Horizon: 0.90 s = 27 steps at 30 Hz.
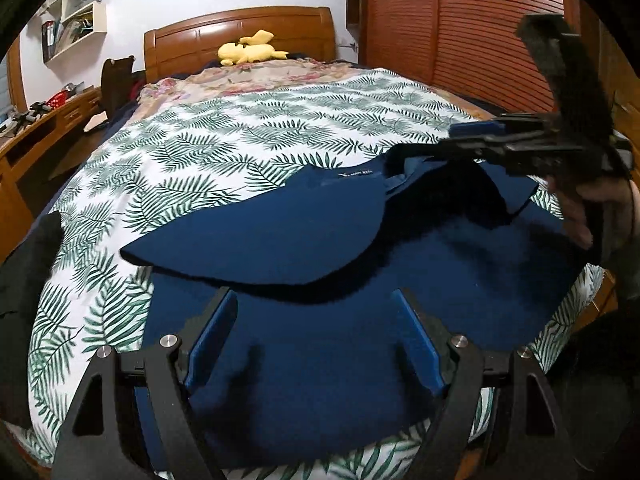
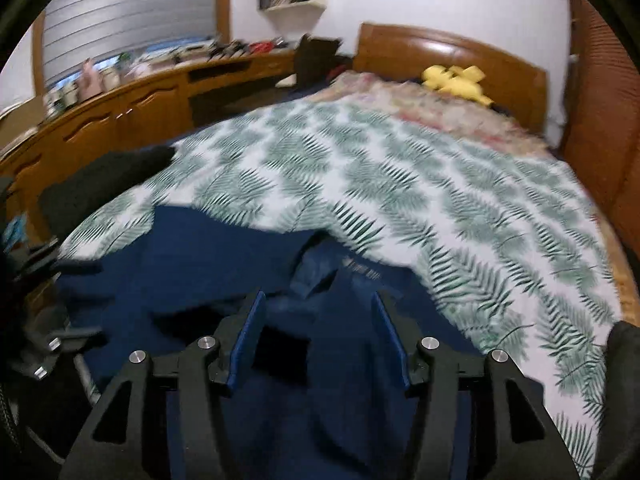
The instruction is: Fold large clothes
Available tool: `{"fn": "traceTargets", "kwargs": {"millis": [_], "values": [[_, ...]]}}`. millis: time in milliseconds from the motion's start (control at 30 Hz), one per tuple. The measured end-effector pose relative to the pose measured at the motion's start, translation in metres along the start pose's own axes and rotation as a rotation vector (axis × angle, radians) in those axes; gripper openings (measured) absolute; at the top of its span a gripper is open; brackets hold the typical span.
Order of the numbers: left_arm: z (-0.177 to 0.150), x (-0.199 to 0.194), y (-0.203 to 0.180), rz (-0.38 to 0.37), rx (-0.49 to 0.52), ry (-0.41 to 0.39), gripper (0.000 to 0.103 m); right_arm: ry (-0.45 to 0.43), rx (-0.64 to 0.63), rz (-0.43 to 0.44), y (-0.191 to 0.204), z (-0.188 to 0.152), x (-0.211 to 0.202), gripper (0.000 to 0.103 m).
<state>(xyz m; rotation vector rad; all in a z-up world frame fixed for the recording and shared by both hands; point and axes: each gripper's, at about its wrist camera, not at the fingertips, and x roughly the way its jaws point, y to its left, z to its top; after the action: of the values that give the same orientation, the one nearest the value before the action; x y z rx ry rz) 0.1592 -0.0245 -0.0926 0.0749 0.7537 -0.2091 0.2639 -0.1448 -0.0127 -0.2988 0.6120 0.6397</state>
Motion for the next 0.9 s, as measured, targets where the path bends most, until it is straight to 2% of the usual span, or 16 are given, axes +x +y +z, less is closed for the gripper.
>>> {"fn": "traceTargets", "kwargs": {"millis": [133, 267, 333, 367, 400, 467, 633, 667, 700, 767, 900], "values": [[0.004, 0.012, 0.001, 0.022, 0.005, 0.028, 0.080, 0.104, -0.048, 0.024, 0.001, -0.014, 0.014, 0.056], [0.006, 0.011, 0.007, 0.023, -0.016, 0.021, 0.080, 0.204, -0.090, -0.042, -0.008, -0.018, 0.047, 0.056], [0.008, 0.011, 0.010, 0.029, -0.020, 0.019, 0.080, 0.226, -0.083, -0.079, -0.015, -0.013, 0.062, 0.056], [0.009, 0.013, 0.012, 0.032, -0.022, 0.020, 0.080, 0.231, -0.080, -0.101, -0.020, -0.008, 0.069, 0.042], [0.011, 0.013, 0.014, 0.034, -0.023, 0.020, 0.080, 0.224, -0.083, -0.124, -0.024, -0.002, 0.073, 0.022], [0.013, 0.015, 0.019, 0.039, -0.023, 0.019, 0.080, 0.188, -0.073, -0.177, -0.030, 0.015, 0.078, 0.013], [0.018, 0.020, 0.032, 0.056, -0.027, 0.021, 0.080, 0.021, 0.029, -0.250, -0.043, 0.058, 0.083, 0.015], [0.019, 0.020, 0.034, 0.058, -0.030, 0.019, 0.080, -0.003, 0.047, -0.244, -0.043, 0.062, 0.083, 0.026], [0.020, 0.019, 0.036, 0.059, -0.032, 0.017, 0.080, -0.023, 0.061, -0.254, -0.044, 0.064, 0.083, 0.041], [0.020, 0.018, 0.042, 0.062, -0.040, 0.010, 0.080, -0.044, 0.076, -0.287, -0.044, 0.069, 0.084, 0.053], [0.021, 0.016, 0.050, 0.069, -0.058, 0.003, 0.080, -0.047, 0.077, -0.295, -0.037, 0.065, 0.084, 0.053]]}}
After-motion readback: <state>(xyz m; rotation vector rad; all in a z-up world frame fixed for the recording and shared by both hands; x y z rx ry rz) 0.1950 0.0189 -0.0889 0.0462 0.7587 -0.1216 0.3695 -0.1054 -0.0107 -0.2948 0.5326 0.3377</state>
